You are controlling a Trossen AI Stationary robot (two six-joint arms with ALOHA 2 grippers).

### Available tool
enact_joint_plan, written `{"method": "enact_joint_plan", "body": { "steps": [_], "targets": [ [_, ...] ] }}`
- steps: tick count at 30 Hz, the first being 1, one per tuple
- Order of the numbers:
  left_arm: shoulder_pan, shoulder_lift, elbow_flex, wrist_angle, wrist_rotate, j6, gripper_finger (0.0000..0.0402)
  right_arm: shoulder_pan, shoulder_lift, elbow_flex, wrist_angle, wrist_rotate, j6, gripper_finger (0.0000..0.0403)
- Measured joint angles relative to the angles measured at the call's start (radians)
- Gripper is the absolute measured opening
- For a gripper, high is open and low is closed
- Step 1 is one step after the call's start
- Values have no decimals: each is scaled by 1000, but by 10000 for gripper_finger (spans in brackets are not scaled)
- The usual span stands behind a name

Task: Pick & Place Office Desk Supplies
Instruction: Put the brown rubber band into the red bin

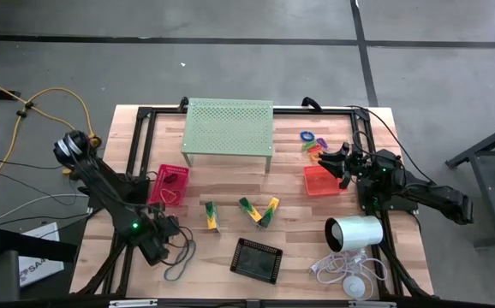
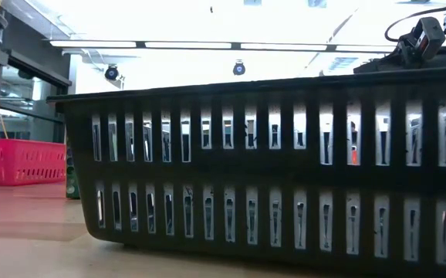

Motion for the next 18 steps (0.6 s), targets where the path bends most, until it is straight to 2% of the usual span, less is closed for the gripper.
{"method": "enact_joint_plan", "body": {
  "steps": [18],
  "targets": [
    [0, 98, 0, 17, 4, 4, 66, 0, 0, 0, 0, 0, 0, 130]
  ]
}}
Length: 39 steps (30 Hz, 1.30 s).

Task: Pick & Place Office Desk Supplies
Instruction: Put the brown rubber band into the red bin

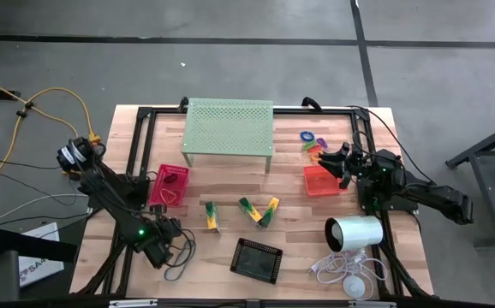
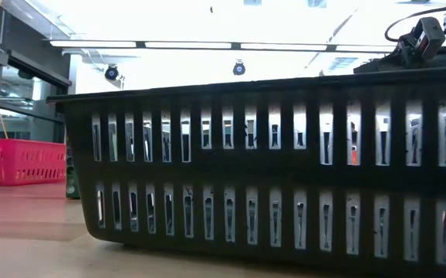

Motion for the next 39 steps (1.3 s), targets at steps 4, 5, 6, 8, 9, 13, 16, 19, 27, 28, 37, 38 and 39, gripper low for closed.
{"method": "enact_joint_plan", "body": {
  "steps": [4, 5, 6, 8, 9, 13, 16, 19, 27, 28, 37, 38, 39],
  "targets": [
    [0, 12, 0, 1, 2, 0, 66, 0, 0, 0, 0, 0, 0, 130],
    [0, 13, 0, 1, 2, 0, 66, 0, 0, 0, 0, 0, 0, 130],
    [0, 13, 0, 1, 3, 0, 66, 0, 0, 0, 0, 0, 0, 130],
    [0, 13, 0, 1, 3, 0, 66, 0, 0, 0, 0, 0, 0, 130],
    [0, 13, 0, 1, 3, 0, 66, 0, 0, 0, 0, 0, 0, 130],
    [0, 13, 0, 1, 3, 0, 66, 0, 0, 0, 0, 0, 0, 130],
    [0, 13, 0, 1, 3, 0, 66, 0, 0, 0, 0, 0, 0, 130],
    [0, 13, 0, 5, 2, 1, 65, 0, 0, 0, 0, 0, 0, 130],
    [0, 39, 0, 16, 25, 1, 60, 0, 0, 0, 0, 0, 0, 130],
    [0, 39, 0, 18, 26, 1, 60, 0, 0, 0, 0, 0, 0, 130],
    [0, 39, 0, 17, 26, 1, 45, 0, 0, 0, 0, 0, 0, 130],
    [0, 39, 0, 16, 26, 1, 38, 0, 0, 0, 0, 0, 0, 130],
    [0, 39, 0, 16, 26, 1, 30, 0, 0, 0, 0, 0, 0, 130]
  ]
}}
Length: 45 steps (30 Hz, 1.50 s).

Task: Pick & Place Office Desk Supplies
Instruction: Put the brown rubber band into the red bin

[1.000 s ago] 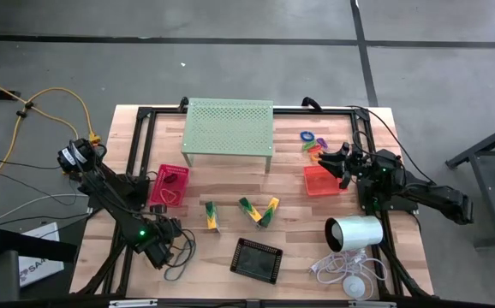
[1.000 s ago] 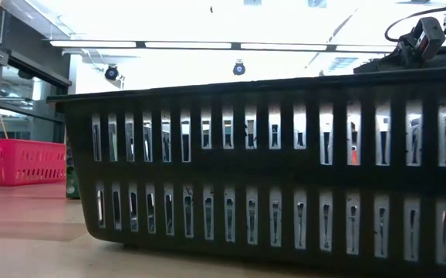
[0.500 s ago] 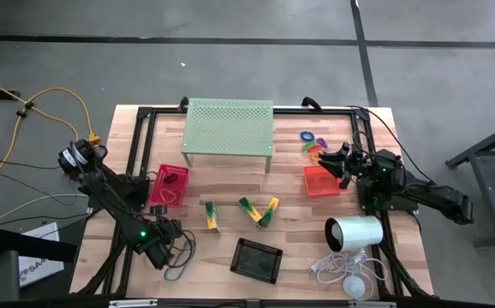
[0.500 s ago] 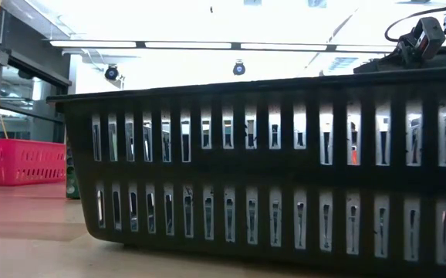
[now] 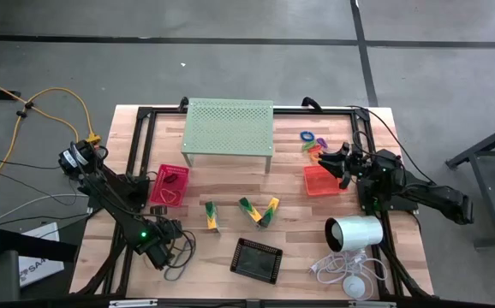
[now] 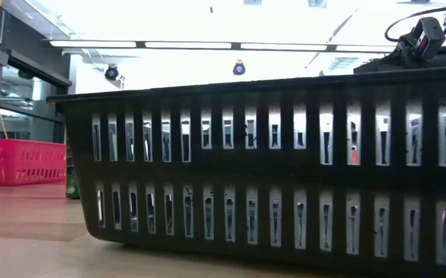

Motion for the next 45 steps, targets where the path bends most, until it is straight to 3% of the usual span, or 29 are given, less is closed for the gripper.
{"method": "enact_joint_plan", "body": {
  "steps": [3, 13, 35, 45],
  "targets": [
    [0, 0, 0, 0, 0, -1, 6, 0, 0, 0, 0, 0, 0, 130],
    [0, -12, 0, -4, 0, -7, 1, 0, 0, 0, 0, 0, 0, 130],
    [25, -380, 0, -83, -159, -16, 1, 0, 0, 0, 0, 0, 0, 130],
    [25, -447, 0, -84, -163, -15, 1, 0, 0, 0, 0, 0, 0, 130]
  ]
}}
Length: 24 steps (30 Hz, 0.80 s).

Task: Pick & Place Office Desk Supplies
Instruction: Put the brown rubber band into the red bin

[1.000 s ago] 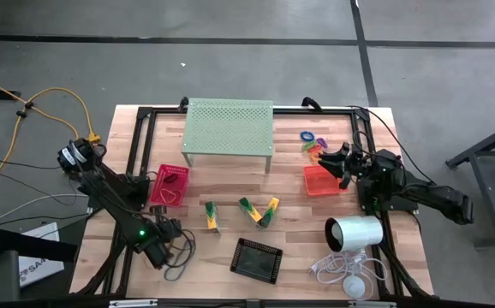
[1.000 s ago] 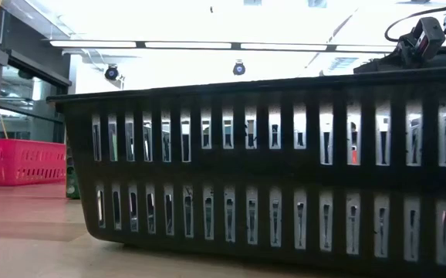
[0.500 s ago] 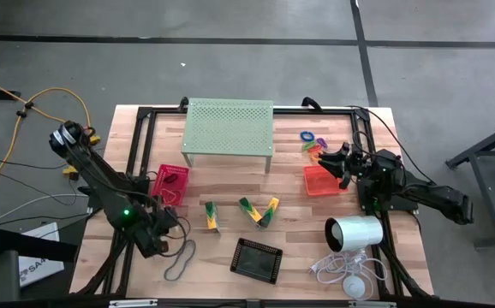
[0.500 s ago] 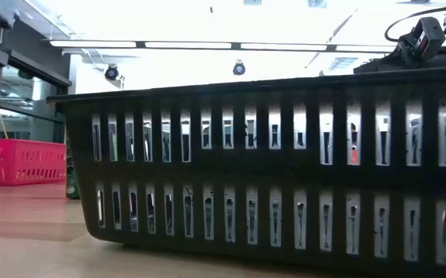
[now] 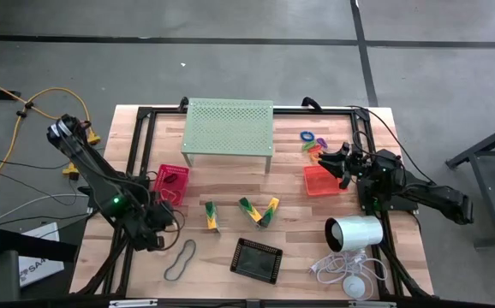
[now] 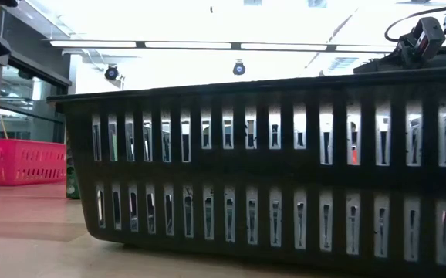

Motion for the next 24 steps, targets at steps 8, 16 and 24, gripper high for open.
{"method": "enact_joint_plan", "body": {
  "steps": [8, 16, 24],
  "targets": [
    [13, -118, 0, -65, -42, -20, 0, 0, 0, 0, 0, 0, 0, 130],
    [63, -284, 0, -150, -85, -33, 0, 0, 0, 0, 0, 0, 0, 130],
    [135, -402, 0, -169, -150, -7, 0, 0, 0, 0, 0, 0, 0, 130]
  ]
}}
